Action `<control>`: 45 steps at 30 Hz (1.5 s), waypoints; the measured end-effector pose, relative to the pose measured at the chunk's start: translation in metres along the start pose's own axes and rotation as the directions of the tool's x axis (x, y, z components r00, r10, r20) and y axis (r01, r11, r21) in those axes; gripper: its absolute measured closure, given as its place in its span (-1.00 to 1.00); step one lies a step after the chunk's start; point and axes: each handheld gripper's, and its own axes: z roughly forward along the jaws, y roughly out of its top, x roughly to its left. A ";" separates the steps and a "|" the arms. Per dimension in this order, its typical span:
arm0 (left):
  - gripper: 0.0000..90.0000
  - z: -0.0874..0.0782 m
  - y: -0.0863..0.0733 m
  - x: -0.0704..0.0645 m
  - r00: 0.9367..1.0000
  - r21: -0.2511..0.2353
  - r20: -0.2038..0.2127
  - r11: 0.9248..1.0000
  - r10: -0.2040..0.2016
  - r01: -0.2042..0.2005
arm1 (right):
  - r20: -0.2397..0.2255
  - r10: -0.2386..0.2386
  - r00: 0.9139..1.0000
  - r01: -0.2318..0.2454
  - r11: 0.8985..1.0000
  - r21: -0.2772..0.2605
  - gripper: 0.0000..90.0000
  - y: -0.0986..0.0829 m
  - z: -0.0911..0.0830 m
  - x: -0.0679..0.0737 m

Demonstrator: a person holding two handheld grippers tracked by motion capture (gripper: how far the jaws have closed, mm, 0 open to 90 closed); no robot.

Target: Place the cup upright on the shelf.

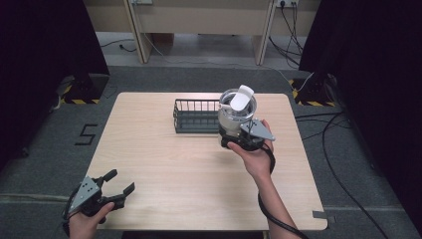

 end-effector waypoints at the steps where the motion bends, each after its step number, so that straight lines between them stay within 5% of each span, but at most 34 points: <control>1: -0.68 0.000 0.000 0.000 1.000 0.000 0.000 1.000 0.000 0.000 | 0.001 0.000 1.000 0.000 1.000 0.000 -0.75 0.000 0.001 0.000; 45: -0.68 -0.001 0.000 0.001 1.000 -0.011 0.002 1.000 -0.012 0.012 | 0.004 -0.007 1.000 0.007 1.000 0.000 -0.75 0.025 0.038 0.002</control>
